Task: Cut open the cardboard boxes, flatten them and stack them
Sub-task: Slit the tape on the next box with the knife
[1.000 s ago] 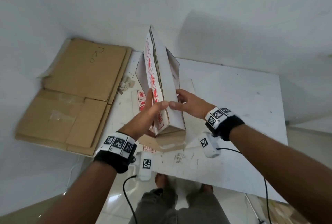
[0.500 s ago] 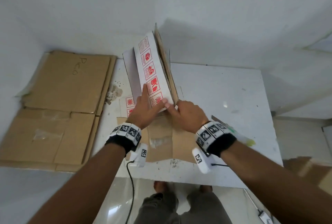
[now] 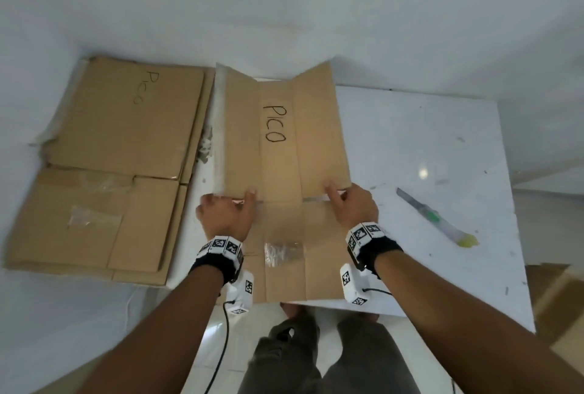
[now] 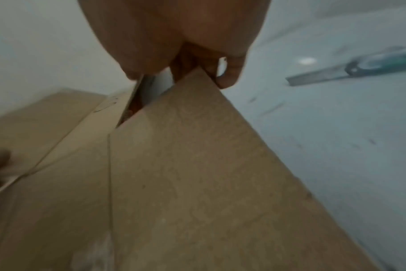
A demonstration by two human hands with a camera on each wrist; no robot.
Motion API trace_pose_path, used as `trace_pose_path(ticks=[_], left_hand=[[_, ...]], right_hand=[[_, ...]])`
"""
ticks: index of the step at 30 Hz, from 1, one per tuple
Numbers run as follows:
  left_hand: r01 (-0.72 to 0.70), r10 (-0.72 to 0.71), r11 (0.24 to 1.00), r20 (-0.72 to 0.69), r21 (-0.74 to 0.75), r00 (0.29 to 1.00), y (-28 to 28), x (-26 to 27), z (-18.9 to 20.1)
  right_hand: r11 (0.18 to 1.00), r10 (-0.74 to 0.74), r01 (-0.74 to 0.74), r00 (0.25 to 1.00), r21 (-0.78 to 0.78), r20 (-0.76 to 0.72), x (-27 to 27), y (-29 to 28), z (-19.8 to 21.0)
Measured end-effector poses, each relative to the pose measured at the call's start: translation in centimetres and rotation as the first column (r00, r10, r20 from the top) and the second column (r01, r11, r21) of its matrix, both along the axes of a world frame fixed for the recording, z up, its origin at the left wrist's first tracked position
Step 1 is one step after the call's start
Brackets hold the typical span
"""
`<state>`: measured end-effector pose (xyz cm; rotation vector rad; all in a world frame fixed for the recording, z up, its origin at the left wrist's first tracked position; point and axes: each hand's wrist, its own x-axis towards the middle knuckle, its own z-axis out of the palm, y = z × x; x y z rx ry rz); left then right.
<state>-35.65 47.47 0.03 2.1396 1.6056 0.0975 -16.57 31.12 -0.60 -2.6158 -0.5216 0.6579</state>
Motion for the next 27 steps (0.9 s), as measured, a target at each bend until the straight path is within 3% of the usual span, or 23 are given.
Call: trace_pose_path(ticks=[2,4,5,7,9,11,14,17,19,24,27], left_hand=[[-0.218,0.210,0.974,-0.119,-0.062,0.970,-0.1,-1.2,-1.0],[-0.283,0.275,0.958,-0.124,-0.053,0.953,-0.4,-2.3,-1.8],[-0.200,0.198,0.980,-0.115,-0.013,0.974,-0.5,-2.7,-2.6],[0.145,-0.140,0.989,-0.146,0.022,0.979,-1.4,-3.0,-3.6],[0.474,-0.458,0.880,-0.203,0.037,0.865,-2.6,-2.7,-4.4],[0.575,-0.564,0.818,-0.237,-0.026,0.791,-4.5,-2.6,-5.4],[0.578,-0.581,0.811,-0.226,-0.087,0.782,-7.2,-3.7,-7.4],[0.580,-0.585,0.808,-0.264,-0.104,0.767,-8.1,-4.7,-9.5],[0.568,-0.572,0.816,-0.289,-0.107,0.768,-8.1,-4.9,-10.5],[0.560,-0.573,0.817,-0.312,-0.139,0.758,-8.0,-4.7,-10.3],[0.516,-0.536,0.844,-0.246,-0.146,0.807,-7.6,-4.7,-9.2]], right_hand=[[0.955,-0.166,0.153,0.986,-0.255,-0.030,0.5,-0.8,-1.8],[0.906,-0.165,0.155,0.986,-0.393,0.009,-0.1,-1.0,-2.6],[0.920,-0.056,0.074,0.997,-0.385,0.058,-0.8,-0.9,-2.6],[0.929,0.261,-0.208,0.955,-0.307,0.143,-2.4,-0.1,-2.5],[0.875,0.461,-0.416,0.872,-0.248,0.163,-3.1,1.5,-2.3],[0.839,0.529,-0.497,0.840,-0.220,0.120,-2.2,4.8,-2.5],[0.776,0.607,-0.575,0.793,-0.259,0.061,2.2,12.0,-3.5],[0.613,0.737,-0.692,0.675,-0.381,-0.042,5.8,17.4,-6.0],[0.527,0.785,-0.736,0.613,-0.426,-0.087,6.6,18.1,-8.0],[0.511,0.763,-0.723,0.631,-0.465,-0.143,6.7,18.2,-5.9],[0.587,0.702,-0.694,0.693,-0.418,-0.166,4.4,16.9,-3.8]])
